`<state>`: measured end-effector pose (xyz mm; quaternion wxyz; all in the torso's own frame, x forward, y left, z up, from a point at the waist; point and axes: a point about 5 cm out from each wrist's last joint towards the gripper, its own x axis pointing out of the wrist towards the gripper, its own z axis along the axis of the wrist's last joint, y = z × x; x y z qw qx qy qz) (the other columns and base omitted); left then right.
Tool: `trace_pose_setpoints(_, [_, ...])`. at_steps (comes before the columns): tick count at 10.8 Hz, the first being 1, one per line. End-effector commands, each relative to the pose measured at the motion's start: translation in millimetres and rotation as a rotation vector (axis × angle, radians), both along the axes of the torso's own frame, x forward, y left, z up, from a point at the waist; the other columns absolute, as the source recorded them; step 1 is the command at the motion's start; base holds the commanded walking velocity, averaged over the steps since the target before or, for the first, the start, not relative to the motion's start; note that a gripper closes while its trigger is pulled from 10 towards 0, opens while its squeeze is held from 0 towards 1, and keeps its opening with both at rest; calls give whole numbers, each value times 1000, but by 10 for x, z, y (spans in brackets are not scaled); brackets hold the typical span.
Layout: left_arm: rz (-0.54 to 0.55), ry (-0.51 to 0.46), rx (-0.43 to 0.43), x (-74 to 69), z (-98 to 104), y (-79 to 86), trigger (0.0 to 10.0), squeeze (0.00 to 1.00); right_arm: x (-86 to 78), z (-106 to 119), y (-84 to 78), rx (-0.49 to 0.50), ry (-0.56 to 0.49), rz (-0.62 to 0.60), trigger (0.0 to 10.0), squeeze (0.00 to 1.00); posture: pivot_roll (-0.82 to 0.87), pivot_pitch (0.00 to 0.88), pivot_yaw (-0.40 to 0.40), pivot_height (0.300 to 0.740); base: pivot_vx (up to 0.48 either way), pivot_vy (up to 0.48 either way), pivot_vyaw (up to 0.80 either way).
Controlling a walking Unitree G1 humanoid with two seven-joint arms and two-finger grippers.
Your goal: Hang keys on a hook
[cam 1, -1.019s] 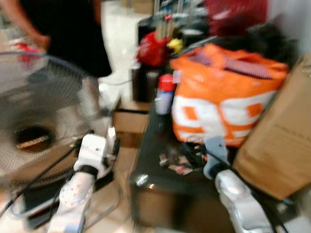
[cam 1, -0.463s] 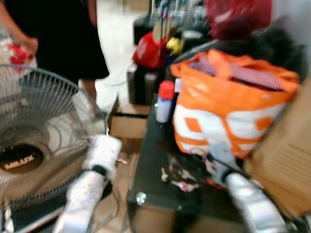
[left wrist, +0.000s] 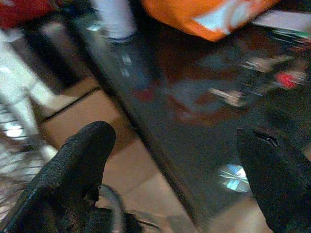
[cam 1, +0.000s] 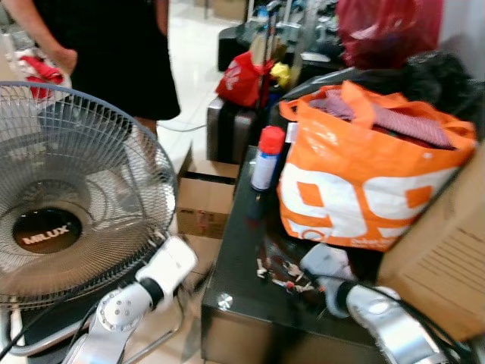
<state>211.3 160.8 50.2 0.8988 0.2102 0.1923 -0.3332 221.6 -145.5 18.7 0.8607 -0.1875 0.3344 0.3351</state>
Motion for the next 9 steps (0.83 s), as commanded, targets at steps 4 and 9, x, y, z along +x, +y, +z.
trace_pose_setpoints(4, [-196,159,-64,-105,-30,-123,10000,0,147,-181,51,-45,53,-54,10000,0,-20,0,-92,740,0,0,0])
trace_pose_setpoints(9, [-226,178,-60,-130,-25,-111,10000,0,182,-378,92,-102,86,-89,0,0,-7,0,-98,740,0,0,0])
